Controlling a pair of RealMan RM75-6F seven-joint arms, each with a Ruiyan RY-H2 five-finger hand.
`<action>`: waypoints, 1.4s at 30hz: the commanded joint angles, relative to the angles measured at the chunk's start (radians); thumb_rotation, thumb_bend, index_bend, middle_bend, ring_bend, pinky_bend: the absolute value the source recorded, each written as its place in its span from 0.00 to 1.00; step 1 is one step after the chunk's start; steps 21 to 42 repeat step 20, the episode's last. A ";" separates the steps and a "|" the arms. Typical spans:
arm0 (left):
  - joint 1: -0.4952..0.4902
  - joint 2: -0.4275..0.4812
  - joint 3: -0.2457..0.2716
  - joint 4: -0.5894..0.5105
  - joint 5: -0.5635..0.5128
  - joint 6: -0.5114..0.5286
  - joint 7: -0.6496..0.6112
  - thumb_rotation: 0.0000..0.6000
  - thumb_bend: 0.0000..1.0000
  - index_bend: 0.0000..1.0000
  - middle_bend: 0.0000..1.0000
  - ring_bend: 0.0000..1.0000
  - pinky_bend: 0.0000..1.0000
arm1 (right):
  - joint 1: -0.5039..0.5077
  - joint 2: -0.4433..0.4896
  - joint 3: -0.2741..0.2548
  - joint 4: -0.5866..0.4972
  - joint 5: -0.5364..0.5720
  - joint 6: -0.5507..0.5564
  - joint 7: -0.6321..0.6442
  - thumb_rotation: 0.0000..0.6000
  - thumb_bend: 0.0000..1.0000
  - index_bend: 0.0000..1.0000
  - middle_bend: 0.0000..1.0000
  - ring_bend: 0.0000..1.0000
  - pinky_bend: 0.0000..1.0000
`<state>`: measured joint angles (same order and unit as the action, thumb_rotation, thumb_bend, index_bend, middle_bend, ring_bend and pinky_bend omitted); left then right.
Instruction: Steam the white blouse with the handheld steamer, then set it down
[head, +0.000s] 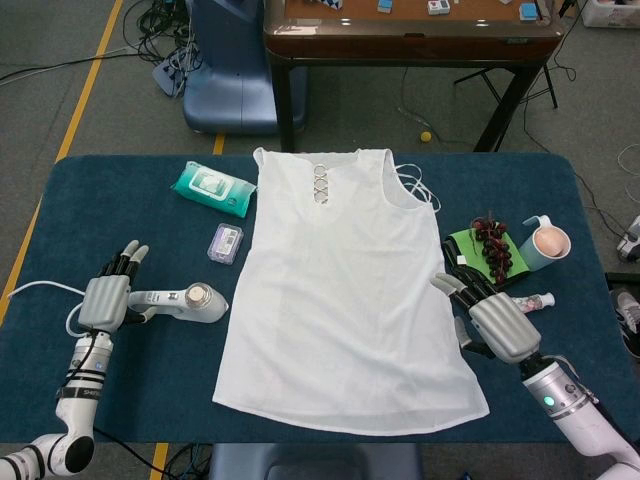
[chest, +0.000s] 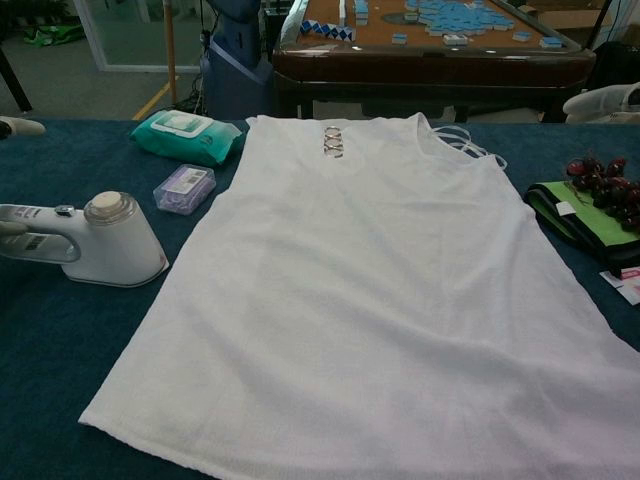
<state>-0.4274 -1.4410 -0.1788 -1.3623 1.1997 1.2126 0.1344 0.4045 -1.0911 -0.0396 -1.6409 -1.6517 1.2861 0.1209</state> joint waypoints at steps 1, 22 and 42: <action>0.046 0.047 0.014 -0.056 0.012 0.050 -0.004 1.00 0.13 0.06 0.05 0.07 0.15 | -0.022 0.004 0.000 0.013 0.022 0.013 -0.017 1.00 0.73 0.01 0.12 0.00 0.01; 0.268 0.212 0.111 -0.340 0.137 0.353 0.092 1.00 0.13 0.14 0.09 0.09 0.15 | -0.188 0.009 -0.007 0.022 0.062 0.170 -0.114 1.00 0.72 0.01 0.14 0.00 0.01; 0.268 0.212 0.111 -0.340 0.137 0.353 0.092 1.00 0.13 0.14 0.09 0.09 0.15 | -0.188 0.009 -0.007 0.022 0.062 0.170 -0.114 1.00 0.72 0.01 0.14 0.00 0.01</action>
